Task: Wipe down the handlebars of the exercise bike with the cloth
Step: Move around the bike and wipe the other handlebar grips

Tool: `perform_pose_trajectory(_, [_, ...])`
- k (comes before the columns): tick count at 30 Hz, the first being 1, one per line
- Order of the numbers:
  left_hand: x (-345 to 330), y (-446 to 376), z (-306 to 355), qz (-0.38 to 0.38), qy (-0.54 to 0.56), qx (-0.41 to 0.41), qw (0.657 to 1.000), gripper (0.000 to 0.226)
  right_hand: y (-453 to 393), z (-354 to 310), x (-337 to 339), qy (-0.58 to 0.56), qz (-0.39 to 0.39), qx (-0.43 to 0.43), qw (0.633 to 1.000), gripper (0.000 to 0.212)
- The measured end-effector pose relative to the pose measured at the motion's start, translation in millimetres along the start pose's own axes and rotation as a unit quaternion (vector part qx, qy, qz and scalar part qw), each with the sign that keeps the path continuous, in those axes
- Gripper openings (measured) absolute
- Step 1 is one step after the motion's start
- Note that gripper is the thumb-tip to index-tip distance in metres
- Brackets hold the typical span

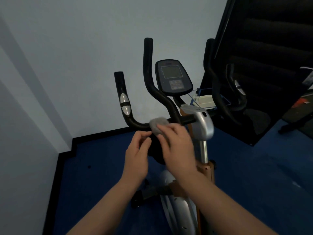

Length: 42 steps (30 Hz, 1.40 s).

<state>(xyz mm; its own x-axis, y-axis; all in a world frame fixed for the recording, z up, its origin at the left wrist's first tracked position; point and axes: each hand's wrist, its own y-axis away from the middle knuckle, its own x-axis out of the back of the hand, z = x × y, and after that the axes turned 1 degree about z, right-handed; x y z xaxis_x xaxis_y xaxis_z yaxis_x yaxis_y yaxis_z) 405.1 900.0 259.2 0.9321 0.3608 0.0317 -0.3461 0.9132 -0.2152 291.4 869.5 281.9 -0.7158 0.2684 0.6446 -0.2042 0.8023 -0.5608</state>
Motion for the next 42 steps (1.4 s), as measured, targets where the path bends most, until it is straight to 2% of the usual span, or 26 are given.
perform_pose_trajectory(2, [-2.7, 2.9, -1.5, 0.022, 0.018, 0.003, 1.000, 0.023, 7.4, -13.0, -14.7, -0.005, -0.003, -0.027, 1.000, 0.033])
perform_pose_trajectory(4, [-4.0, 4.1, -4.4, 0.056, 0.029, 0.016, 0.998, 0.022, 29.1, -15.6, -14.4, -0.060, -0.009, -0.057, 0.996, 0.034])
perform_pose_trajectory(8, [-5.1, -2.1, -3.2, 0.084, 0.044, 0.034, 0.995, 0.022, 39.2, 4.2, 16.8, -0.149, -0.083, -0.046, 0.984, 0.023])
perform_pose_trajectory(12, [-12.1, -9.0, 1.4, 0.088, 0.033, 0.032, 0.995, 0.027, 7.4, -5.4, 12.0, -0.209, -0.054, -0.096, 0.972, 0.023])
perform_pose_trajectory(16, [-13.0, -9.2, 3.3, 0.081, 0.024, 0.034, 0.996, 0.030, 39.0, -17.6, -2.4, -0.179, -0.030, -0.086, 0.980, 0.030])
perform_pose_trajectory(20, [-13.8, -13.3, 3.9, 0.072, 0.014, 0.036, 0.997, 0.016, 49.3, 9.2, 32.2, -0.108, -0.096, -0.021, 0.989, 0.025])
perform_pose_trajectory(22, [-18.7, -21.1, 7.8, 0.047, -0.016, 0.030, 0.998, 0.014, 30.3, 17.9, 47.2, -0.037, -0.045, 0.041, 0.997, 0.025])
perform_pose_trajectory(24, [-25.6, -30.5, 13.0, 0.021, -0.065, 0.012, 0.998, 0.015, 8.5, 21.6, 48.5, 0.024, 0.006, 0.067, 0.997, 0.026])
perform_pose_trajectory(26, [-30.9, -37.2, 15.0, 0.001, -0.141, -0.014, 0.990, 0.017, -1.0, 21.4, 37.5, 0.041, 0.020, 0.039, 0.998, 0.028])
perform_pose_trajectory(30, [-31.2, -36.0, 9.0, -0.011, -0.208, -0.030, 0.978, 0.022, 25.9, 22.2, 17.6, -0.079, 0.083, -0.067, 0.991, 0.034])
perform_pose_trajectory(33, [-30.8, -33.6, 5.8, 0.001, -0.229, -0.039, 0.973, 0.023, 46.0, 25.2, 21.2, -0.153, 0.124, -0.109, 0.974, 0.040])
perform_pose_trajectory(37, [-31.2, -31.9, 6.5, 0.021, -0.257, -0.070, 0.964, 0.024, 35.3, 45.4, 45.8, -0.251, 0.099, -0.167, 0.948, 0.030])
perform_pose_trajectory(39, [-31.2, -31.3, 7.6, 0.032, -0.271, -0.084, 0.958, 0.025, 10.5, 60.1, 53.9, -0.274, 0.129, -0.212, 0.929, 0.023])
perform_pose_trajectory(40, [-31.3, -31.3, 8.3, 0.034, -0.278, -0.088, 0.956, 0.025, -2.1, 64.5, 53.8, -0.270, 0.132, -0.219, 0.928, 0.022])
perform_pose_trajectory(42, [-30.9, -31.3, 10.1, 0.033, -0.292, -0.094, 0.951, 0.026, -16.5, 66.4, 43.1, -0.246, 0.085, -0.203, 0.944, 0.019])
